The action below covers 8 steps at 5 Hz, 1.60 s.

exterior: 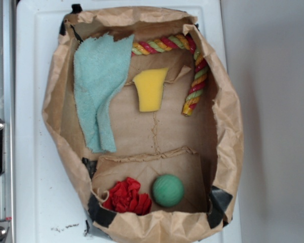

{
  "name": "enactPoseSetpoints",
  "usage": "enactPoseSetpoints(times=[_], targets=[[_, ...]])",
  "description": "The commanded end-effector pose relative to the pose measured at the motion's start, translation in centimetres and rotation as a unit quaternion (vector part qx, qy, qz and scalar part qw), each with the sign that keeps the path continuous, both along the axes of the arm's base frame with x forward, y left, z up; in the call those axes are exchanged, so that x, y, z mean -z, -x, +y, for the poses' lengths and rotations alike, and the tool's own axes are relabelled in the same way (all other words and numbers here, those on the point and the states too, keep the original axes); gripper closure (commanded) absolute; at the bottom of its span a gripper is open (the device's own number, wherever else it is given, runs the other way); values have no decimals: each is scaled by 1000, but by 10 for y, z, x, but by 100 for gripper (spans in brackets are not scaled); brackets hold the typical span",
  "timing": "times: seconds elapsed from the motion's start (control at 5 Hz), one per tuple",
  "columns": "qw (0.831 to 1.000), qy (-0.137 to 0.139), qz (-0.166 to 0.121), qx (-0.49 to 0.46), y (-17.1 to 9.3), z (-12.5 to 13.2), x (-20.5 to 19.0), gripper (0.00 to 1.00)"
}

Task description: Grab the blue cloth.

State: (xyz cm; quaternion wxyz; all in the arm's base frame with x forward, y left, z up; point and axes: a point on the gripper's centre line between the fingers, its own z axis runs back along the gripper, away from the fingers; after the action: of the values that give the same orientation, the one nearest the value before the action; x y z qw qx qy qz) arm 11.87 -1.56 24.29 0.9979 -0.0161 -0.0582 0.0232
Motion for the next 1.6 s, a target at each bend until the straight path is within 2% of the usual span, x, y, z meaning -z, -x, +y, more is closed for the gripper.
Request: enactPoseSetpoints(times=[0.0,0.2,0.4,0.6,0.8,1.0,1.4], targets=[[1000,0,0,0,0,0,0,0],[999,10,-22,-23,-48,1,3,0],[999,14,-36,-24,-82,5,13,0],[1000,-8,-14,-21,-114,29,47,0],[999,-12,27,-26,-121,71,83,0],[998,-29,47,-5,-123,82,93,0],[998,-29,47,-5,-123,82,93,0]])
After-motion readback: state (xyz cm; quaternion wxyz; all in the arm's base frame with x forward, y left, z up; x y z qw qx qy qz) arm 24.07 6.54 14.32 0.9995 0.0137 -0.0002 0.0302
